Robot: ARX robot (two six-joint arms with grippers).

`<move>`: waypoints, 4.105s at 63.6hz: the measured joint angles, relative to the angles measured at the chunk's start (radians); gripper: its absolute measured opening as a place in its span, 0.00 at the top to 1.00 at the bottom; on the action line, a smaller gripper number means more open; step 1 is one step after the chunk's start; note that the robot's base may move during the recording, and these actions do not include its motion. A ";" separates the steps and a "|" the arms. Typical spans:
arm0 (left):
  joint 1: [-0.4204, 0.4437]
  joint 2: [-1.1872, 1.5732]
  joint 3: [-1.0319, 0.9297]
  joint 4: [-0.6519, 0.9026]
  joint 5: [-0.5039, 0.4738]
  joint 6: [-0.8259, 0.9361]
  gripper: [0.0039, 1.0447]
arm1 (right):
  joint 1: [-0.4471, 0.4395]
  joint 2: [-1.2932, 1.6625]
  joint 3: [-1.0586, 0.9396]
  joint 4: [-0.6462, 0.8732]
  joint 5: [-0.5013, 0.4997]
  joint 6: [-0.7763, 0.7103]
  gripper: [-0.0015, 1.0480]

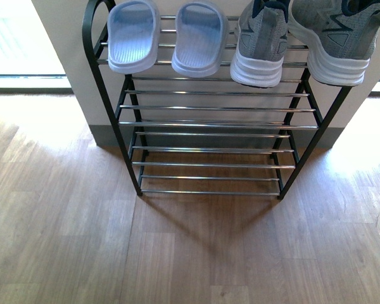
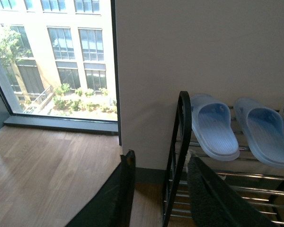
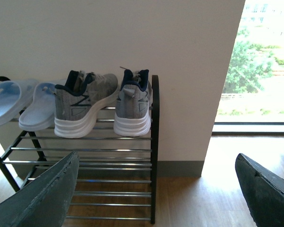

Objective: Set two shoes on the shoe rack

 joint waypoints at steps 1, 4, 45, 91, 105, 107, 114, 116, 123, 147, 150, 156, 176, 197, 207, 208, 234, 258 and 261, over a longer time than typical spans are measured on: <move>0.000 -0.009 -0.010 0.000 0.000 0.000 0.75 | 0.000 0.000 0.000 0.000 0.000 0.000 0.09; 0.000 -0.031 -0.033 0.001 0.002 0.003 0.84 | 0.000 0.000 0.000 0.000 0.000 0.000 0.09; 0.000 -0.343 -0.205 -0.130 0.001 0.008 0.99 | 0.000 0.000 0.000 0.000 0.000 0.000 0.09; 0.000 -0.708 -0.240 -0.469 0.002 0.010 0.99 | 0.000 0.000 0.000 0.000 0.000 0.000 0.09; 0.001 -0.726 -0.240 -0.478 0.002 0.010 0.99 | 0.000 0.000 0.000 0.000 0.000 0.000 0.09; 0.001 -0.726 -0.240 -0.478 0.001 0.010 0.95 | 0.000 0.000 0.000 0.000 0.000 0.000 0.09; 0.001 -0.726 -0.240 -0.478 0.001 0.010 0.75 | 0.000 0.000 0.000 0.000 0.000 0.000 0.09; 0.001 -0.726 -0.240 -0.478 0.001 0.010 0.70 | 0.000 0.000 0.000 0.000 0.000 0.000 0.09; 0.001 -0.726 -0.240 -0.478 0.002 0.010 0.44 | 0.000 0.000 0.000 0.000 0.000 0.000 0.09; 0.001 -0.726 -0.240 -0.478 0.001 0.012 0.09 | 0.000 0.000 0.000 0.000 0.000 0.000 0.09; 0.001 -0.726 -0.240 -0.478 0.001 0.012 0.09 | 0.000 0.000 0.000 0.000 0.000 0.000 0.09; 0.001 -0.726 -0.240 -0.479 0.001 0.012 0.09 | 0.000 0.000 0.000 0.000 0.000 0.000 0.09; 0.001 -0.726 -0.240 -0.478 0.001 0.012 0.09 | 0.000 0.000 0.000 0.000 0.000 0.000 0.09; 0.001 -0.726 -0.240 -0.478 0.001 0.012 0.09 | 0.000 0.000 0.000 0.000 0.000 0.000 0.09; 0.001 -0.726 -0.240 -0.478 0.001 0.012 0.09 | 0.000 0.000 0.000 0.000 0.000 0.000 0.09; 0.001 -0.726 -0.240 -0.479 0.001 0.012 0.09 | 0.000 0.000 0.000 0.000 0.000 0.000 0.09; 0.001 -0.726 -0.240 -0.478 0.001 0.012 0.09 | 0.000 0.000 0.000 0.000 0.000 0.000 0.09; 0.001 -0.726 -0.240 -0.478 0.001 0.012 0.09 | 0.000 0.000 0.000 0.000 0.000 0.000 0.09; 0.001 -0.726 -0.240 -0.478 0.001 0.012 0.09 | 0.000 0.000 0.000 0.000 0.000 0.000 0.09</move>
